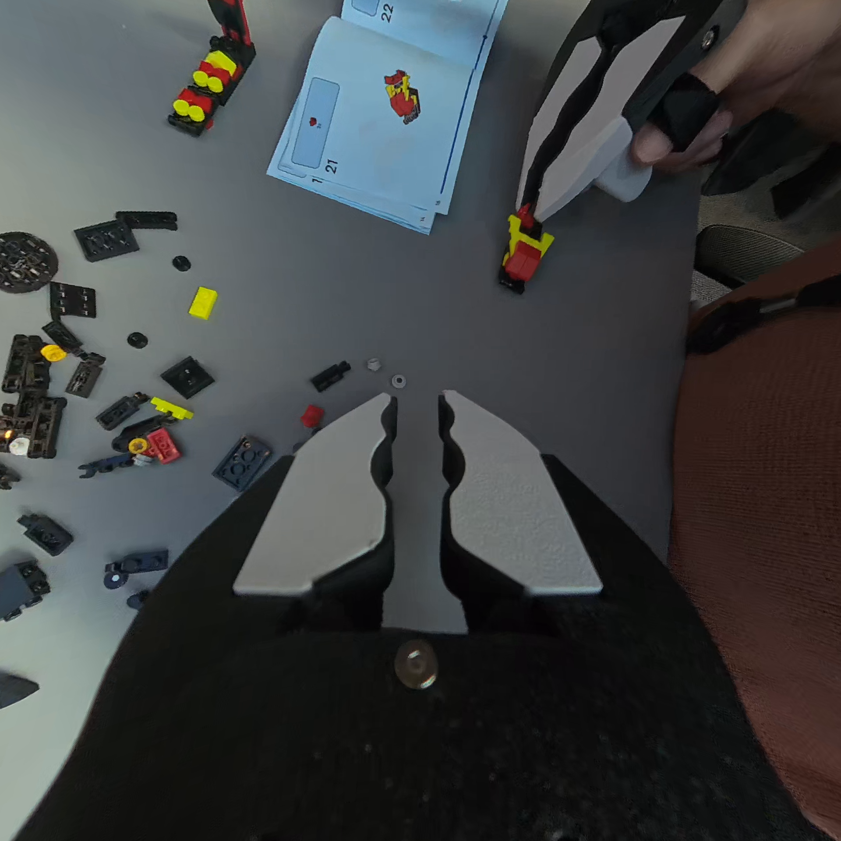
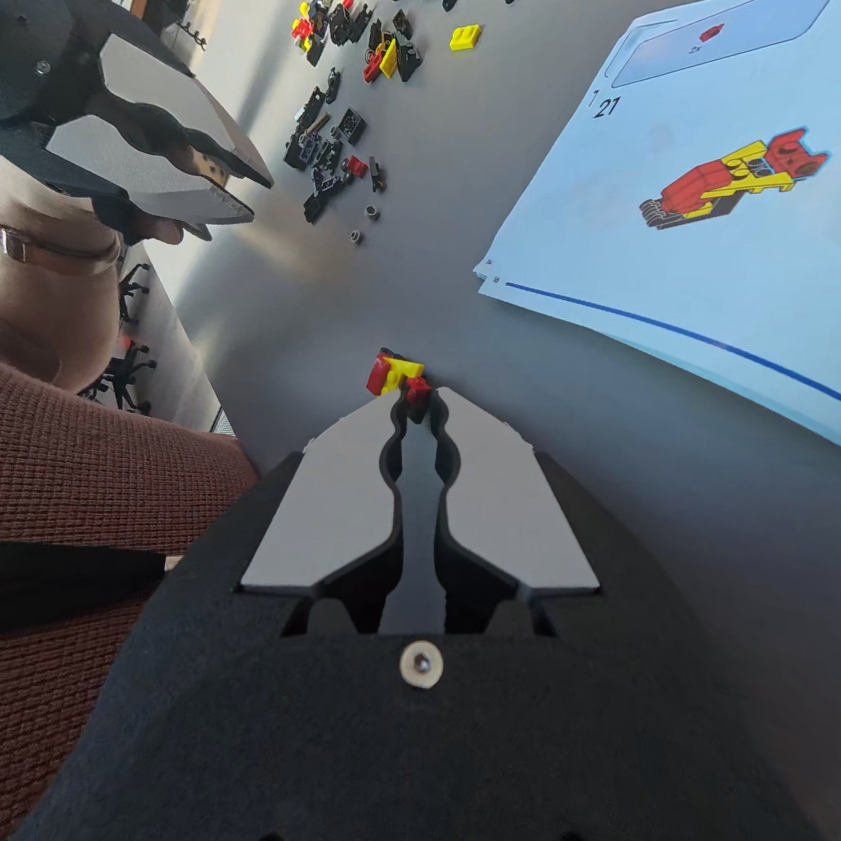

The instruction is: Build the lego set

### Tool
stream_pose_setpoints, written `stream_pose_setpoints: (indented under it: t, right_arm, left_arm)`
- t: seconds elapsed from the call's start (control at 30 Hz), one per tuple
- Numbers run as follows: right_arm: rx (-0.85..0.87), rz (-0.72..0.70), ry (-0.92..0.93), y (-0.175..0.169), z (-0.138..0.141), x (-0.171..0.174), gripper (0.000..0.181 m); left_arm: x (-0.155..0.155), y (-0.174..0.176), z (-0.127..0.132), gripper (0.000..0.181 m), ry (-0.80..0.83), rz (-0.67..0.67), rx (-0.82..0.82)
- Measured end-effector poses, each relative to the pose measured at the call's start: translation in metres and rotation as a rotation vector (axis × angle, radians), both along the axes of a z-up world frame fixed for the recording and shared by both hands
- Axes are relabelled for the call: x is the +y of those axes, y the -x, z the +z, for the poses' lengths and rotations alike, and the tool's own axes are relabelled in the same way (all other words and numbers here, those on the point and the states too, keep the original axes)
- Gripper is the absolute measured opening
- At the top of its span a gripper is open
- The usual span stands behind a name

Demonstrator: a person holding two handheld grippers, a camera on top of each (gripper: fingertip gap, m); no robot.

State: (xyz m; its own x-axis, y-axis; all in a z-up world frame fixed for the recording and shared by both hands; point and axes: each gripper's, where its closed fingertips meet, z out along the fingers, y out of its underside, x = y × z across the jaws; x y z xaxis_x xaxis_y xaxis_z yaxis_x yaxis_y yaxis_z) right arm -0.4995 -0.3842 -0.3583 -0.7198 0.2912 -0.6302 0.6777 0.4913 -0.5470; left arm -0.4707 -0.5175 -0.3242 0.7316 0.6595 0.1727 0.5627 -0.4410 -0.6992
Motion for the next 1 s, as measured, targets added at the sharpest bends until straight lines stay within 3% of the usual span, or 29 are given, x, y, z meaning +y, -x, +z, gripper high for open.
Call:
stream_pose_setpoints:
  t: [0.03, 0.17, 0.27, 0.43, 0.57, 0.73, 0.87, 1.0]
  right_arm:
    - [0.009, -0.006, -0.004, 0.001, 0.000, 0.000, 0.009]
    - [0.054, -0.007, -0.023, 0.003, 0.002, 0.000, 0.011]
    - [0.083, -0.010, -0.010, 0.006, 0.007, -0.001, 0.011]
    - [0.106, -0.014, 0.029, 0.007, 0.015, -0.001, 0.011]
    - [0.122, -0.014, 0.032, 0.008, 0.015, 0.002, 0.011]
    - [0.172, -0.013, 0.010, 0.020, 0.012, 0.011, 0.012]
    - [0.275, 0.035, -0.013, 0.037, 0.016, 0.007, 0.011]
    - [0.402, 0.186, -0.079, 0.044, 0.011, -0.008, 0.007]
  left_arm:
    - [-0.009, 0.003, -0.003, 0.017, 0.034, 0.019, 0.019]
    - [-0.044, 0.021, -0.012, 0.017, 0.244, 0.062, 0.150]
    - [-0.045, 0.032, -0.021, 0.018, 0.325, -0.065, 0.240]
    - [-0.037, 0.035, -0.040, 0.019, 0.353, -0.258, 0.175]
    - [-0.035, 0.037, -0.049, 0.010, 0.379, -0.311, 0.108]
    - [-0.032, 0.038, -0.047, 0.008, 0.365, -0.306, 0.084]
    - [-0.023, 0.039, -0.029, 0.008, 0.332, -0.250, 0.123]
    - [0.026, 0.008, 0.000, 0.008, 0.157, -0.236, 0.120]
